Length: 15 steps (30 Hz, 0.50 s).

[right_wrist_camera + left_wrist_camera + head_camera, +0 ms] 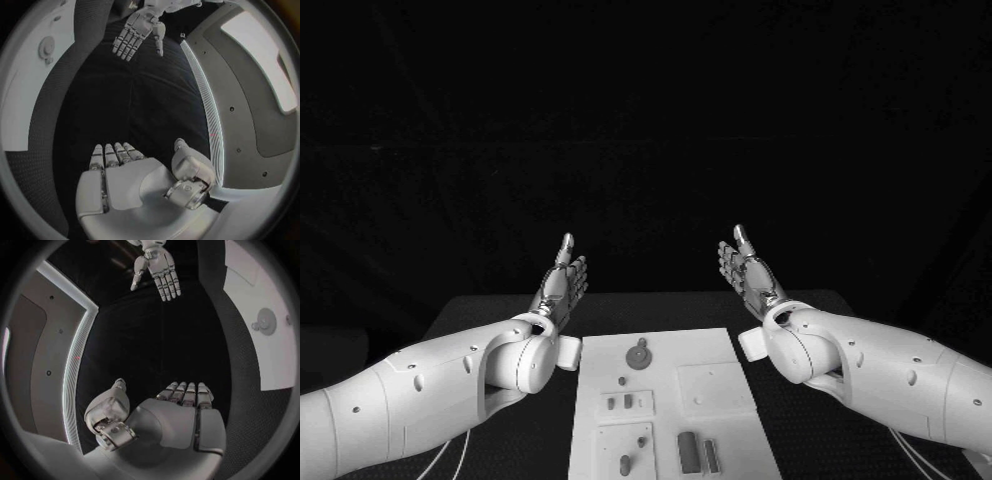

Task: Assemble the parts on the task board

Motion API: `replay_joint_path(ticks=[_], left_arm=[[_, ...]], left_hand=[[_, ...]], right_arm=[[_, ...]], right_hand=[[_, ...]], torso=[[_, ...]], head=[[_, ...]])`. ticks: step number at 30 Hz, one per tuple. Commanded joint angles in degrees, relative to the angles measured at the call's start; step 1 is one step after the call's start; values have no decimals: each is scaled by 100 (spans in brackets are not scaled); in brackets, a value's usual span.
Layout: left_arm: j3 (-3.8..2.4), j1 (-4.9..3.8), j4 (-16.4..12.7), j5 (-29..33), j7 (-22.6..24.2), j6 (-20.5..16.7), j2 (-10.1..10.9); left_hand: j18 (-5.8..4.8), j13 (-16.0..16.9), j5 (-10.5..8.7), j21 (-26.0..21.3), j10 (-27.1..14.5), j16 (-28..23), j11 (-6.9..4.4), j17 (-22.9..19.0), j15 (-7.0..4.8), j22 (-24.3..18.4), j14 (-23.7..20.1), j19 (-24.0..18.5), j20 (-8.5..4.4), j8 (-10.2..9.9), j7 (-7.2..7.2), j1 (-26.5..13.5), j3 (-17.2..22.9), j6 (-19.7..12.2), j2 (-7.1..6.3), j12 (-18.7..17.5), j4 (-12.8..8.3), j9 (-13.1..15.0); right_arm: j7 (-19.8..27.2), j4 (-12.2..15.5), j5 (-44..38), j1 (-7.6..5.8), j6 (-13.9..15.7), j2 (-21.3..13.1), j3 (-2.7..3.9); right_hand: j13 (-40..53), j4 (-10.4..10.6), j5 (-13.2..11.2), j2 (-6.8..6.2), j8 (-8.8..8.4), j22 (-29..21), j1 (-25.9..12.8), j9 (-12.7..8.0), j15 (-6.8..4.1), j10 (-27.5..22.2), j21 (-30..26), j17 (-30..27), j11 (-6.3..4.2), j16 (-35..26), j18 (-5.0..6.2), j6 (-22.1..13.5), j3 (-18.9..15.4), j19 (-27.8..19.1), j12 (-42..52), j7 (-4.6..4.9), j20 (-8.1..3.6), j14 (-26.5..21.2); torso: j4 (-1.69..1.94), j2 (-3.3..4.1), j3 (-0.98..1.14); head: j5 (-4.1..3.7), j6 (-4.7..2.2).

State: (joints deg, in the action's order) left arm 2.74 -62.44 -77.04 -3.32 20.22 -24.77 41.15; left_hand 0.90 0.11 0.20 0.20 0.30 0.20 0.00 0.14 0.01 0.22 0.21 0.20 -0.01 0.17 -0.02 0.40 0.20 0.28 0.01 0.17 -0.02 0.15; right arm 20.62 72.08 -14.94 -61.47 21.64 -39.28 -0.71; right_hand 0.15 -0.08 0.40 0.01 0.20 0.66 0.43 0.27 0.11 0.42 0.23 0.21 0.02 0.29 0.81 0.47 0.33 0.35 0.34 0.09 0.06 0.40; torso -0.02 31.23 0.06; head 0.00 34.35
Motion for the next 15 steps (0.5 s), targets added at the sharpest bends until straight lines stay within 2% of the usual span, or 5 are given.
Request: replay_joint_path(ticks=[1,5,9,15], left_arm=[[-71,64,-401,212,620,-1140,99],[-181,153,-883,277,802,-1570,237],[-254,212,-1204,320,924,-1857,330],[-274,228,-1291,332,957,-1935,355]], left_hand=[[-90,-11,-20,-20,-30,-20,0,-14,-1,-22,-21,-20,1,-17,2,-40,-20,-28,-1,-17,2,-15],[-90,-11,-20,-20,-30,-20,0,-14,-1,-22,-21,-20,1,-17,2,-40,-20,-28,-1,-17,2,-15],[-90,-11,-20,-20,-30,-20,0,-14,-1,-22,-21,-20,1,-17,2,-40,-20,-28,-1,-17,2,-15],[-90,-11,-20,-20,-30,-20,0,-14,-1,-22,-21,-20,1,-17,2,-40,-20,-28,-1,-17,2,-15]], right_arm=[[538,505,778,37,1155,-144,20],[715,1102,1112,81,1664,-329,44],[849,1553,1364,114,2049,-469,62],[918,1786,1494,131,2247,-541,71]], right_hand=[[-15,8,-40,-1,-20,-66,-43,-27,-11,-42,-23,-21,-2,-29,-81,-47,-33,-35,-34,-9,-6,-40],[-15,8,-40,-1,-20,-66,-43,-27,-11,-42,-23,-21,-2,-29,-81,-47,-33,-35,-34,-9,-6,-40],[-15,8,-40,-1,-20,-66,-43,-27,-11,-42,-23,-21,-2,-29,-81,-47,-33,-35,-34,-9,-6,-40],[-15,8,-40,-1,-20,-66,-43,-27,-11,-42,-23,-21,-2,-29,-81,-47,-33,-35,-34,-9,-6,-40]], torso=[[2,-5,-6],[2,-5,-6],[2,-5,-6],[2,-5,-6]], head=[[0,2],[0,2],[0,2],[0,2]])
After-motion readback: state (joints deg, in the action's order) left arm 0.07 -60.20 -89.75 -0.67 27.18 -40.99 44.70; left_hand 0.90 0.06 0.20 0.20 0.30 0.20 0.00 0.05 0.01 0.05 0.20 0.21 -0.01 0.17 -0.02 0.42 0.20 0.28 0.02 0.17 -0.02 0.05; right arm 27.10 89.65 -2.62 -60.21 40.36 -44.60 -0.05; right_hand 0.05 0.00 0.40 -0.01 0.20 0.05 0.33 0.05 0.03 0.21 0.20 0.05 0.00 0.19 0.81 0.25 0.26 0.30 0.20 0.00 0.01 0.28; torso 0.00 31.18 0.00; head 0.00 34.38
